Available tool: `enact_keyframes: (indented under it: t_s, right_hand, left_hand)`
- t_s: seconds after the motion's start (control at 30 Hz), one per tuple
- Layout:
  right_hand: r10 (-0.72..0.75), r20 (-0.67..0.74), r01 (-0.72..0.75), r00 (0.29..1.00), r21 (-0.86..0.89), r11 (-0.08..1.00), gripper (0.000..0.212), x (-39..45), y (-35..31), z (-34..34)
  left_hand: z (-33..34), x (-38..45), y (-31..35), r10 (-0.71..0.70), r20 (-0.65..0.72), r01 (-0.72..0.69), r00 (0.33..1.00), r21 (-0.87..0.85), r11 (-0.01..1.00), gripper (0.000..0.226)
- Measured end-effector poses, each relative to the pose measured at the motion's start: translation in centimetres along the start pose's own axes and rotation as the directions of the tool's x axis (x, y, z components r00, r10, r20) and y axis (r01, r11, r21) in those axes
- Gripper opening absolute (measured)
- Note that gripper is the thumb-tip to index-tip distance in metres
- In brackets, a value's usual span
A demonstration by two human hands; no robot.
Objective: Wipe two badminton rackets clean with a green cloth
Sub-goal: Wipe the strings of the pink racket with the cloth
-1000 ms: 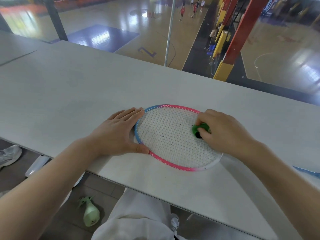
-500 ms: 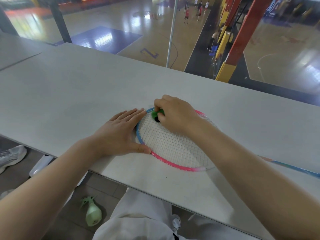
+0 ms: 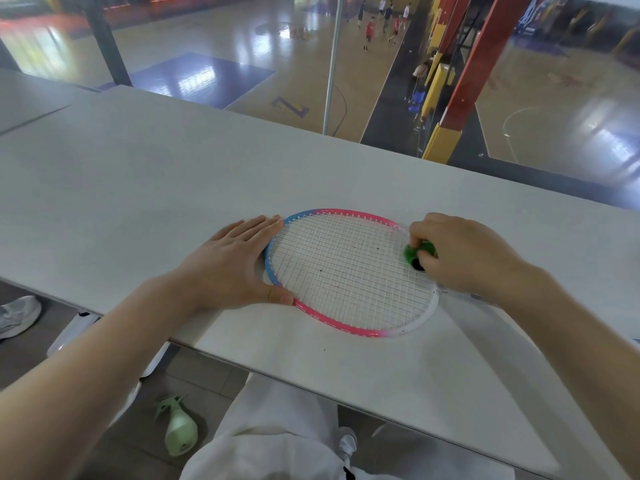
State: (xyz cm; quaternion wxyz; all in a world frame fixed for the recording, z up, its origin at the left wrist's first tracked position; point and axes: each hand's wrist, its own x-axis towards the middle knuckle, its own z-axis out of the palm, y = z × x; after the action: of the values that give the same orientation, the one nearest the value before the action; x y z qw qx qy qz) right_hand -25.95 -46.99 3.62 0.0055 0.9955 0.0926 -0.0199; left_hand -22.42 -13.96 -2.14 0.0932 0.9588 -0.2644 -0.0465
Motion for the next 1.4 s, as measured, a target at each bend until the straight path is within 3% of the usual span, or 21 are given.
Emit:
enact_keyframes:
  t_s: [0.23, 0.47, 0.73, 1.03, 1.2, 1.4]
  right_hand:
    - [-0.160, -0.130, 0.173, 0.979, 0.100, 0.980, 0.003, 4.9, -6.0, 0.9]
    - [-0.257, -0.257, 0.283, 0.932, 0.070, 0.957, 0.007, 9.9, -12.4, 1.7]
    - [-0.146, -0.142, 0.168, 0.979, 0.158, 0.973, 0.005, 7.6, -7.6, 0.9]
    - [0.019, -0.034, -0.016, 0.999, 0.089, 0.996, 0.011, 1.7, 1.0, 0.4]
    - [-0.044, -0.100, 0.047, 0.994, 0.029, 0.998, 0.009, 1.9, 0.7, 1.0]
    - [-0.163, -0.078, 0.167, 0.984, 0.057, 0.984, 0.002, 5.9, -2.8, 0.3]
  left_hand:
    - [-0.2, 0.0, 0.0, 0.000, 0.011, 0.001, 1.000, -0.018, 1.000, 0.134]
    - [-0.1, -0.1, 0.0, 0.006, -0.011, -0.006, 1.000, -0.024, 1.000, 0.132]
    - [0.0, -0.1, 0.0, -0.008, -0.001, 0.008, 1.000, -0.033, 0.999, 0.131]
    - [0.0, -0.1, 0.1, -0.015, 0.007, 0.016, 1.000, -0.009, 1.000, 0.132]
    - [-0.1, 0.0, 0.1, -0.012, 0.011, 0.012, 1.000, 0.003, 1.000, 0.129]
    - [-0.2, 0.0, 0.1, -0.012, 0.003, 0.012, 1.000, -0.027, 1.000, 0.128]
